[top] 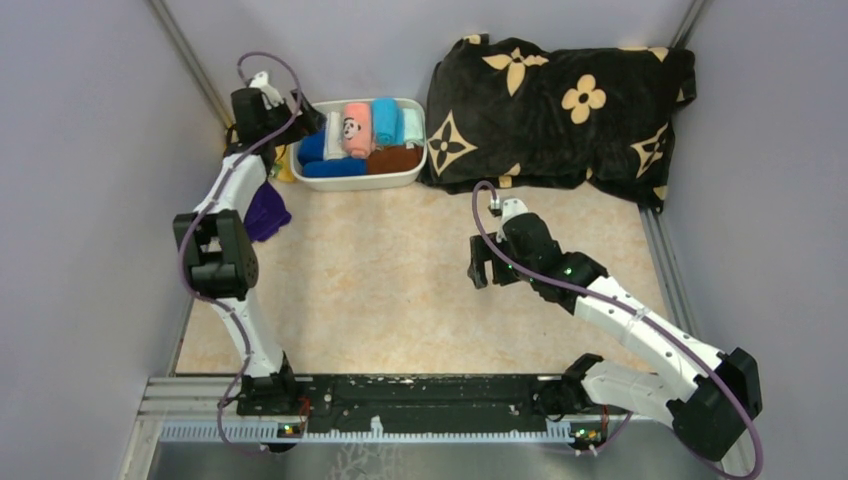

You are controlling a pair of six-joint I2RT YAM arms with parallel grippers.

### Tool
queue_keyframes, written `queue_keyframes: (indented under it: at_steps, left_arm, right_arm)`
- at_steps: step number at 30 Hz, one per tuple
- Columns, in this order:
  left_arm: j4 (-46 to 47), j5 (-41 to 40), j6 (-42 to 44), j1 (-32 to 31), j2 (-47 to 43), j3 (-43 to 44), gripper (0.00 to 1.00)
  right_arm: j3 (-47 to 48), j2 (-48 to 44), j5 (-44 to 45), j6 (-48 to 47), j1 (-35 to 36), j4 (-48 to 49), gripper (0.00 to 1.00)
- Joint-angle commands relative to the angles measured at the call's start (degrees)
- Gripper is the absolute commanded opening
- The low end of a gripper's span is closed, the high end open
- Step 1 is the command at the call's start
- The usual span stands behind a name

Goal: Roll the towels
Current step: Place the towel in the bin, then flatten out the towel at the center of the board.

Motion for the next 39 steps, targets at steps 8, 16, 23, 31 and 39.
queue_keyframes:
  at_steps: [8, 16, 23, 31, 39]
  left_arm:
    - [-5.47, -18.38, -0.71, 13.33, -17.46, -27.88, 0.91]
    - [-7.49, -17.20, -1.51, 17.60, -7.44, -27.04, 0.81]
    - [-16.66, -7.23, -4.62, 17.65, -1.46, -29.04, 0.45]
    - [-13.84, 7.60, -14.56, 7.16, -17.15, -55.33, 0.30]
    - [-0.23, 12.19, -32.99, -23.74, -25.15, -60.89, 0.41]
  right_arm:
    - [-2.29, -2.45, 13.12, -3.99, -0.98, 8.10, 0.93]
    - [-2.21, -0.56, 10.83, -6.19, -1.01, 9.28, 0.94]
    - [-2.35, -0.23, 9.77, -7.63, -1.15, 10.16, 0.94]
    - [-2.97, 2.56, 6.74, -7.78, -1.11, 14.47, 0.93]
    - [-3.69, 4.75, 4.43, -5.05, -1.16, 16.41, 0.92]
